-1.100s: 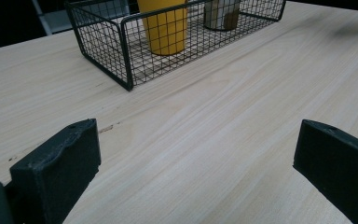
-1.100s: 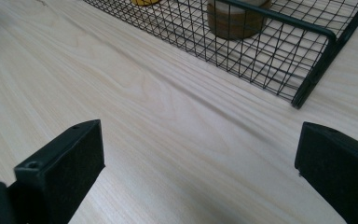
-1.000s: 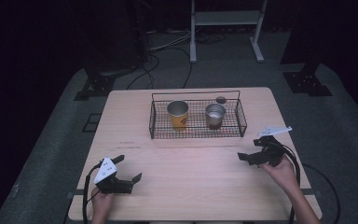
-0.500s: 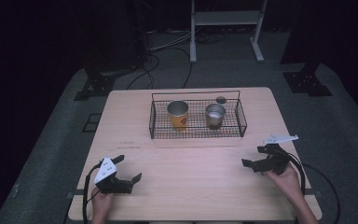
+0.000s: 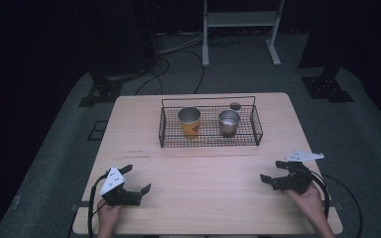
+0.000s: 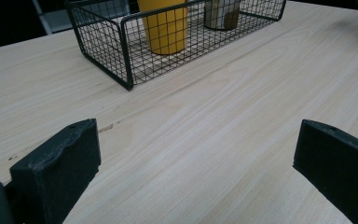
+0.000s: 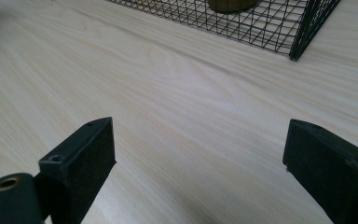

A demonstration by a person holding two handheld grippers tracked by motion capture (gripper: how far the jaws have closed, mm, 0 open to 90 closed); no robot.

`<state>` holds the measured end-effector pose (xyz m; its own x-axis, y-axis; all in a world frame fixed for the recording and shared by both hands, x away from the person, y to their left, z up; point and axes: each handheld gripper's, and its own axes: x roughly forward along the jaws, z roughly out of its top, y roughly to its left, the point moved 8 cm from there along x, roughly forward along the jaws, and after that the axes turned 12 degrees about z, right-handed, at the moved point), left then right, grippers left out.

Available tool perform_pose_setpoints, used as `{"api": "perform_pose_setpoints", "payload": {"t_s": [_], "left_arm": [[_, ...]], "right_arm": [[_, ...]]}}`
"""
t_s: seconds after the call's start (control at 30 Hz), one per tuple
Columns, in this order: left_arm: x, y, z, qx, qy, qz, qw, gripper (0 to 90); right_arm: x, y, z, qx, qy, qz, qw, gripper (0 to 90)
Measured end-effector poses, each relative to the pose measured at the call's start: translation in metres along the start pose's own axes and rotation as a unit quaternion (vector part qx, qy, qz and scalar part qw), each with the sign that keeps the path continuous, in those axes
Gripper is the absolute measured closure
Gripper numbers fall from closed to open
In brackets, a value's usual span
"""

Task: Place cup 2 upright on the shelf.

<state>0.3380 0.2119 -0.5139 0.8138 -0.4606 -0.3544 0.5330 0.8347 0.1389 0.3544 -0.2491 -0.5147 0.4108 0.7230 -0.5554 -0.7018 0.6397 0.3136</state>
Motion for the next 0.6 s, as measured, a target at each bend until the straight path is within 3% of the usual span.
{"api": "perform_pose_setpoints", "payload": {"t_s": [0.6], "left_arm": [[0.0,0.0,0.0,0.0,-0.001,0.001,1.0,0.0]], "right_arm": [[-0.004,0.015,-0.018,-0.006,-0.003,0.001,1.0,6.9]]}}
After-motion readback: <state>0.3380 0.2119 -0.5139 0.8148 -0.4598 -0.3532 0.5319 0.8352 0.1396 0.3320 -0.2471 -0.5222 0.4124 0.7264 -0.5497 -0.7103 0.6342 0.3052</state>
